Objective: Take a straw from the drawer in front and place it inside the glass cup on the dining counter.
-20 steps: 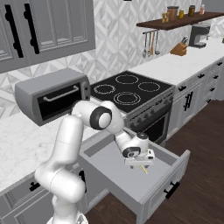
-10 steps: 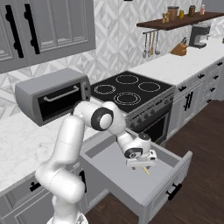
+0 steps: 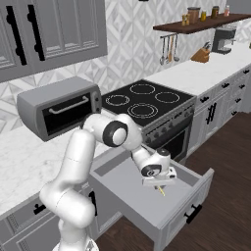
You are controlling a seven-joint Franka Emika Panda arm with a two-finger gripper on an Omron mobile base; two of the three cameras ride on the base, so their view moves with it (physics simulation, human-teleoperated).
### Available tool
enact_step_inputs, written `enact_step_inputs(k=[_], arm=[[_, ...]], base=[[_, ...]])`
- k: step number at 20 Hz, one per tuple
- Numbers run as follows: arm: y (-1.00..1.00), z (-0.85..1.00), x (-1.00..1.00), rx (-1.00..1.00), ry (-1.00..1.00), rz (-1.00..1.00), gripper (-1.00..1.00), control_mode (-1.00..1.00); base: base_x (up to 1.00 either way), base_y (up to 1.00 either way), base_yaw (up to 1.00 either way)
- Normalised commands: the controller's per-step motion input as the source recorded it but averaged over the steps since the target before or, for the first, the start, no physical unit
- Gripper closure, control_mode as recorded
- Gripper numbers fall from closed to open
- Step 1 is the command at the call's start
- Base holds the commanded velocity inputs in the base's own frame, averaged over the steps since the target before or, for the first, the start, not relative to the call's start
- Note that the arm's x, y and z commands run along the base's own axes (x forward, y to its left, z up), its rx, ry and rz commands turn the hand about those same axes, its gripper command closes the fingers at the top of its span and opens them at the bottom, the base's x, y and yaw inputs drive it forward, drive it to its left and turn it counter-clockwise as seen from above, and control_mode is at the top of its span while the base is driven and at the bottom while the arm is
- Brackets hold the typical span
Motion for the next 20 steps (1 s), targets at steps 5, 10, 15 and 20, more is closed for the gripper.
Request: enact_step_inputs(k=[5, 10, 15, 20], arm=[[0.18, 0.00, 0.00, -0.01, 0.00, 0.07, 1.00, -1.00], [0.21, 0.09, -0.02, -0.03, 0.00, 0.04, 1.00, -1.00], [0.12, 0.75, -0.33, -0.16, -0.05, 0.00, 1.00, -1.00], [0.00, 1.00, -0.46, -0.12, -0.09, 0.02, 1.00, -1.00]], base=[[0.00, 0.00, 0.00], [0.00, 0.00, 0.00], [0.00, 0.00, 0.00], [0.00, 0.00, 0.00]])
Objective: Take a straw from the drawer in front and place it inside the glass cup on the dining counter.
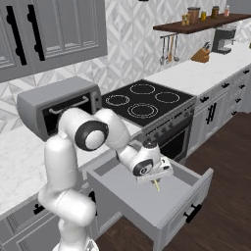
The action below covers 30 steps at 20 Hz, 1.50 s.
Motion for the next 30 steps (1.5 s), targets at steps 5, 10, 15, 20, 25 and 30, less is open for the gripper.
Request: enact_step_inputs(k=[5, 10, 15, 20, 25, 30], arm=[[-0.06, 1.00, -0.44, -0.01, -0.09, 0.00, 1.00, -1.00], [0.00, 1.00, -0.26, 0.02, -0.03, 0.00, 1.00, -1.00], [0.00, 1.00, -0.21, 0.06, 0.00, 0.00, 1.00, -1.00], [0.00, 1.00, -0.30, 0.07, 0.00, 0.00, 1.00, -1.00], [0.05, 0.96, -0.34, 0.04, 0.00, 0.00, 1.00, -1.00], [0.11, 0.67, -0.39, 0.00, 0.00, 0.00, 1.00, -1.00]], base=[[0.00, 0.00, 0.00], [0.00, 0.00, 0.00], [0.00, 0.00, 0.00], [0.00, 0.00, 0.00], [0.00, 0.00, 0.00], [0.00, 0.00, 0.00]])
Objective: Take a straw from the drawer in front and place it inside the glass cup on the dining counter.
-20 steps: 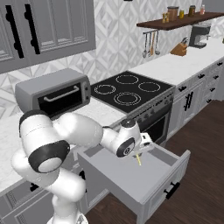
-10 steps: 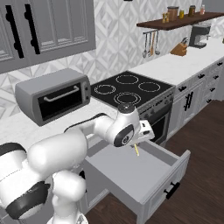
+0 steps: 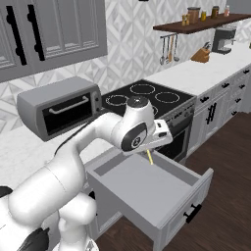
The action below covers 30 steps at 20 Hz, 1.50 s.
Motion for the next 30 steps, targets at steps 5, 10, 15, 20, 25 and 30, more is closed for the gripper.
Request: enact_step_inputs(k=[5, 10, 15, 20, 25, 30], arm=[[0.29, 0.26, -0.33, -0.02, -0.01, 0.00, 1.00, -1.00], [0.27, 0.00, -0.21, -0.03, -0.04, 0.01, 1.00, -1.00], [0.27, -0.08, 0.00, -0.11, 0.03, 0.05, 1.00, -1.00], [0.03, 0.00, -0.39, -0.03, -0.08, -0.03, 1.00, -1.00], [0.00, -0.02, -0.17, 0.00, -0.05, -0.03, 1.00, 1.00], [0.00, 0.00, 0.00, 0.00, 0.00, 0.00, 1.00, 1.00]], base=[[0.00, 0.00, 0.00], [0.00, 0.00, 0.00], [0.00, 0.00, 0.00], [0.00, 0.00, 0.00], [-0.80, 0.00, -0.16], [-0.92, -0.16, -0.24]])
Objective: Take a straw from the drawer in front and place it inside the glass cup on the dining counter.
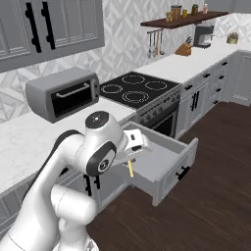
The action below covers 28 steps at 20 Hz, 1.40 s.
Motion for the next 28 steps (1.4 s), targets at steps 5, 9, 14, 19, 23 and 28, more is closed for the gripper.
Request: enact_step_inputs(k=[5, 9, 14, 19, 23, 28], arm=[[0.00, 0.00, 0.00, 0.00, 0.00, 0.00, 1.00, 1.00], [0.00, 0.00, 0.00, 0.00, 0.00, 0.00, 1.00, 1.00], [0.00, 0.00, 0.00, 0.00, 0.00, 0.00, 1.00, 1.00], [0.00, 0.00, 0.00, 0.00, 0.00, 0.00, 1.00, 1.00], [0.00, 0.00, 0.00, 0.00, 0.00, 0.00, 1.00, 1.00], [0.00, 0.00, 0.00, 0.00, 0.00, 0.00, 1.00, 1.00]], base=[[-0.71, -0.46, -0.27], [-0.28, -0.36, -0.45], [-0.24, -0.37, -0.50], [-0.05, -0.37, -0.49], [0.34, -0.58, -0.36], [0.72, -0.61, -0.34]])
